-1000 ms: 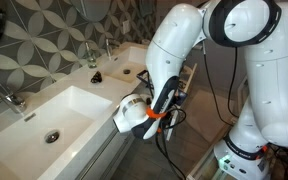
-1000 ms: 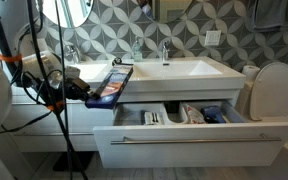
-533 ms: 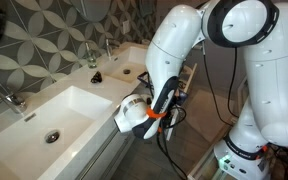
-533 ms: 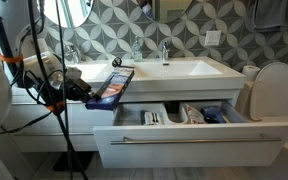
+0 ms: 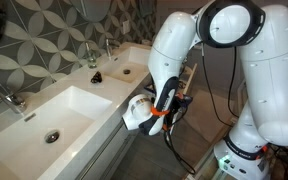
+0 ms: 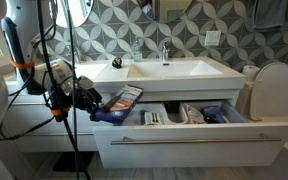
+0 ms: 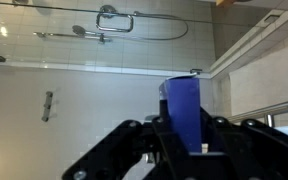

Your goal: Put the box in the top right drawer

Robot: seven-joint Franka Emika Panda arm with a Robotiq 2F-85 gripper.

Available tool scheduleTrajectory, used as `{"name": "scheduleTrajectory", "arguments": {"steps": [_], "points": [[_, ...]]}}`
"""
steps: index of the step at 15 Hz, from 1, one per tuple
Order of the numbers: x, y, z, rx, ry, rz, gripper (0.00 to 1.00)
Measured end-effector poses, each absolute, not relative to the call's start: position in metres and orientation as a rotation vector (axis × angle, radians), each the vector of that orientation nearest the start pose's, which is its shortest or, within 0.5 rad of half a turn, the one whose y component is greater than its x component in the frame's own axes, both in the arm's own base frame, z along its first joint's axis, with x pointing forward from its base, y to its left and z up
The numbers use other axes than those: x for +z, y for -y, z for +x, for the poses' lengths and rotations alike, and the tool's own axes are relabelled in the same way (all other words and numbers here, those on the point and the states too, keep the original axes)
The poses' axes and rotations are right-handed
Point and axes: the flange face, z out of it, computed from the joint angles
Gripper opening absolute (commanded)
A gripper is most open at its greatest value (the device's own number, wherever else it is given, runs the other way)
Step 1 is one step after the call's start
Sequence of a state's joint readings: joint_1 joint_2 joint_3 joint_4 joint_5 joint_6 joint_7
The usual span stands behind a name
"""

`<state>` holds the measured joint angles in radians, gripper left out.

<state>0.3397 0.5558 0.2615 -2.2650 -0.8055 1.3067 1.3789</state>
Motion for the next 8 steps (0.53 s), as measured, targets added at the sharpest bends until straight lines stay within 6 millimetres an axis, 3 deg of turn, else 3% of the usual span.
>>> {"name": "scheduleTrajectory", "arguments": {"steps": [8], "points": [[0.121, -0.104, 0.355, -0.360, -0.011, 1.593, 0.06]]}}
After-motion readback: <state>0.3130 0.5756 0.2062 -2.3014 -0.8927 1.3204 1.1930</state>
